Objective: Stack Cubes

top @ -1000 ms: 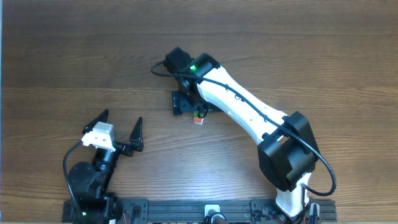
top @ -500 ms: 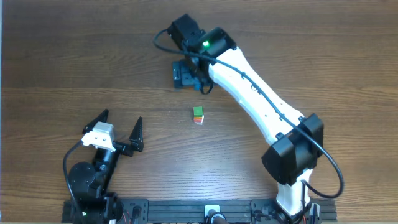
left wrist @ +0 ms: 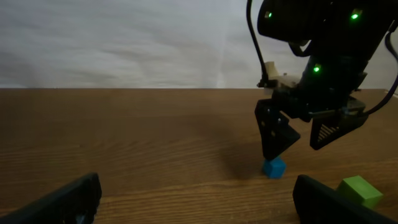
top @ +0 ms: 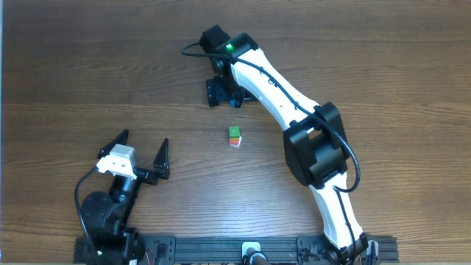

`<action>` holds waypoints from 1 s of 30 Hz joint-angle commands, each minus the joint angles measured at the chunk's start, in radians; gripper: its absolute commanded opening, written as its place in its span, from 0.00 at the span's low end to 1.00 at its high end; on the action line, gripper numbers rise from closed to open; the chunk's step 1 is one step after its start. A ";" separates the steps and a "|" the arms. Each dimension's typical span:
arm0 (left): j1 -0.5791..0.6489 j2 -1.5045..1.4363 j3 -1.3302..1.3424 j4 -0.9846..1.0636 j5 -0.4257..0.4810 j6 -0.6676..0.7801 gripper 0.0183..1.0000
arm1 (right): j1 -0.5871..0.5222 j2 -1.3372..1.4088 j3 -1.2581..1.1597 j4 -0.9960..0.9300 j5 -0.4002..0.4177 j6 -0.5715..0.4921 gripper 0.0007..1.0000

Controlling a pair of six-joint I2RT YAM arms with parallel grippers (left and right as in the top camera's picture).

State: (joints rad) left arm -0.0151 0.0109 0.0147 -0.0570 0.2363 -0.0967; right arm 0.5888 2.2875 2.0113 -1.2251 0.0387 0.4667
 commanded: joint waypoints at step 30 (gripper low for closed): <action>-0.005 -0.004 -0.009 0.005 0.010 0.014 1.00 | -0.033 0.122 0.020 0.113 -0.016 0.008 0.90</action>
State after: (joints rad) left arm -0.0151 0.0109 0.0147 -0.0566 0.2363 -0.0967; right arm 0.5587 2.3768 2.0228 -1.1236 0.0364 0.4679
